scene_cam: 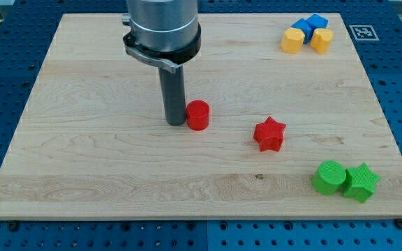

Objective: Push the red circle diagonally to the bottom left side of the yellow hexagon

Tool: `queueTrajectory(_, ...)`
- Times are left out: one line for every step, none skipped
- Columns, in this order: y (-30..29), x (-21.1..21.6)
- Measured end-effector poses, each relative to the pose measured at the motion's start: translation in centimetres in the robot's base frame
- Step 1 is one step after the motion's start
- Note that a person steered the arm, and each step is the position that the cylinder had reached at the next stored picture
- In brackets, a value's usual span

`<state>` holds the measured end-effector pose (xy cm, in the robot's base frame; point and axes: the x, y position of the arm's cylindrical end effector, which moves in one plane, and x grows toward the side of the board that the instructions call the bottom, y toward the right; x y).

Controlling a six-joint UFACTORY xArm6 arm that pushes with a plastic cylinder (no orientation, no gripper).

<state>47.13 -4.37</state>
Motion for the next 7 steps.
queueTrajectory(0.0, 0.7)
queueTrajectory(0.1, 1.6)
queueTrajectory(1.4, 1.4)
queueTrajectory(3.5, 1.4)
queueTrajectory(5.3, 1.4)
queueTrajectory(7.0, 1.4)
queueTrajectory(8.6, 1.2)
